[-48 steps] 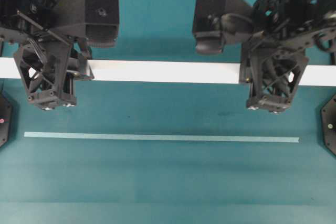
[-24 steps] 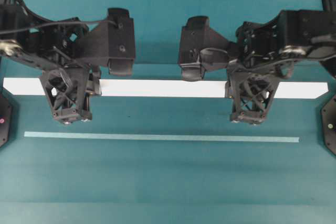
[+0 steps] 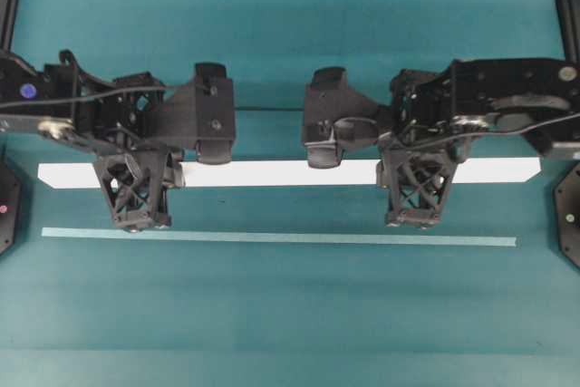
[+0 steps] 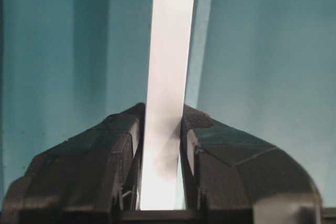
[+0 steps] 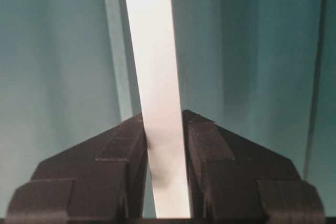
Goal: Lift a wooden board with both hands.
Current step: 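Lower the held board forward back onto the table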
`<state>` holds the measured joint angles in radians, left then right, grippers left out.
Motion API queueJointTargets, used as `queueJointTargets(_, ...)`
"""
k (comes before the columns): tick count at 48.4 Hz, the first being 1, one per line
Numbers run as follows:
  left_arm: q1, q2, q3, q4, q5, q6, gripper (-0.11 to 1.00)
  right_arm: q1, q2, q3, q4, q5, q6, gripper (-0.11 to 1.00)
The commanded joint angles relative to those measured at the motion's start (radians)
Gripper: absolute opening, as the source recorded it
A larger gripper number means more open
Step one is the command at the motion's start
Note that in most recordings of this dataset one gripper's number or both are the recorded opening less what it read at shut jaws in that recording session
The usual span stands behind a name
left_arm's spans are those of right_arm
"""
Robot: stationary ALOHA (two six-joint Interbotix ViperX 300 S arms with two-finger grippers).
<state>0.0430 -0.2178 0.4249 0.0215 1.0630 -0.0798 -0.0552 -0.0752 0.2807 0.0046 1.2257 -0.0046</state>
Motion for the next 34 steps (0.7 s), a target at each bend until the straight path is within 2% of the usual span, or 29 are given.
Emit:
queueJointTargets(1, 0.002, -0.005, 0.021, 0.002, -0.026, -0.002, 0.17, 0.000, 0.014, 0.011, -0.002, -0.026, -0.012, 0.22)
queueJointTargets(24, 0.006, 0.046, 0.160, 0.000, -0.225, -0.005, 0.17, 0.003, 0.087, 0.114, 0.000, -0.187, -0.044, 0.22)
queueJointTargets(34, 0.006, 0.087, 0.186, 0.002, -0.279, -0.002, 0.17, 0.009, 0.103, 0.160, 0.006, -0.264, -0.041, 0.22)
